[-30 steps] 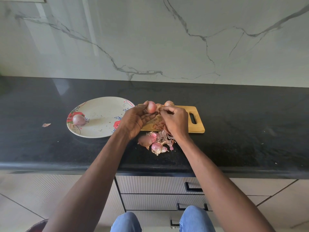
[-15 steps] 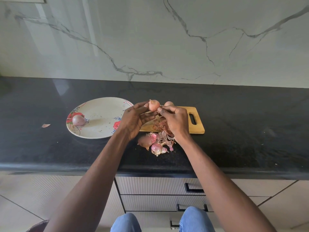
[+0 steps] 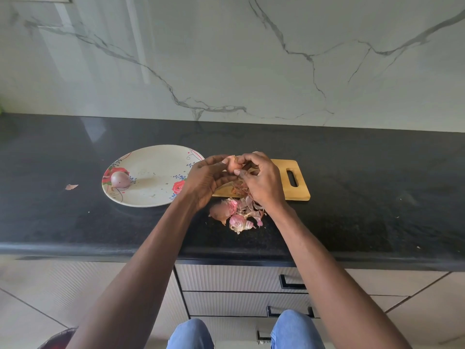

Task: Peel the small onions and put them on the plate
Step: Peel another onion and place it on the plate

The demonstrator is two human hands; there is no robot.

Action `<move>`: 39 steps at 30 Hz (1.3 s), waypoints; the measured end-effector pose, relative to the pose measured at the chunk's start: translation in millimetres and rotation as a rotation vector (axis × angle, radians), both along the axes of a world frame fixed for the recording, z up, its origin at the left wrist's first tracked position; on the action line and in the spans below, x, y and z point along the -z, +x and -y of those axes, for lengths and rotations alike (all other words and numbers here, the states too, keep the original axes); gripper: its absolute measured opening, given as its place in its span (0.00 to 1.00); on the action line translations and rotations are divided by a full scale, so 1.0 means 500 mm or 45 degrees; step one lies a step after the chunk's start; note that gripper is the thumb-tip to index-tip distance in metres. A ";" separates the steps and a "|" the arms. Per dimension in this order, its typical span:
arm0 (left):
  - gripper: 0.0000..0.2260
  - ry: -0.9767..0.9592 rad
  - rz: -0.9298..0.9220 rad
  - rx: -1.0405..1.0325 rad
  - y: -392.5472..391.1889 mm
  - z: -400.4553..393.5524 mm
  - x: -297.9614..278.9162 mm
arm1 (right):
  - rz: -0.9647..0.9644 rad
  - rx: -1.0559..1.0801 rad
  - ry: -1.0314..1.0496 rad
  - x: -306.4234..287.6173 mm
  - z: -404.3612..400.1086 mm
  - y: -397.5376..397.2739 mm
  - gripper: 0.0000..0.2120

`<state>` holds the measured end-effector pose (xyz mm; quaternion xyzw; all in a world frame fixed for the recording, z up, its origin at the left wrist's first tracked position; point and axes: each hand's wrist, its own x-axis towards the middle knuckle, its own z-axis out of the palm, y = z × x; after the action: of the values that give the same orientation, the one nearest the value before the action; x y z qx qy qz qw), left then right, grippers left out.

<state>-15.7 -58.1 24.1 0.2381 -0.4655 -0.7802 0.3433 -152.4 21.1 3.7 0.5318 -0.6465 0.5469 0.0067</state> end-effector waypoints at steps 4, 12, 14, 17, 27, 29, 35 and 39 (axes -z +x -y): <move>0.06 -0.036 0.024 -0.032 -0.003 0.001 0.004 | -0.038 -0.007 0.039 0.005 0.006 -0.006 0.10; 0.07 0.013 0.038 -0.046 -0.004 0.004 0.004 | 0.012 -0.017 0.011 0.001 0.000 0.000 0.11; 0.07 0.024 0.033 -0.040 -0.003 0.004 0.002 | 0.052 -0.038 0.052 -0.004 0.001 -0.001 0.09; 0.09 0.064 -0.056 -0.038 -0.001 0.004 -0.002 | 0.216 -0.050 0.065 -0.013 0.000 -0.002 0.04; 0.03 0.033 0.026 0.003 -0.006 -0.002 -0.001 | 0.548 0.008 -0.035 -0.020 -0.009 -0.006 0.09; 0.04 0.029 0.049 -0.007 -0.005 0.000 0.002 | 0.395 -0.001 -0.045 -0.019 -0.011 -0.006 0.07; 0.16 0.106 -0.075 0.027 -0.002 0.000 -0.001 | 0.087 0.018 -0.091 -0.012 -0.008 0.002 0.09; 0.12 0.028 -0.045 -0.010 -0.007 -0.002 0.004 | 0.088 0.137 -0.148 -0.012 -0.011 0.009 0.08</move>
<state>-19.0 -57.2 22.3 0.2300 -0.4497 -0.7881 0.3517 -148.0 26.4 9.5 0.4757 -0.6412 0.6004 0.0446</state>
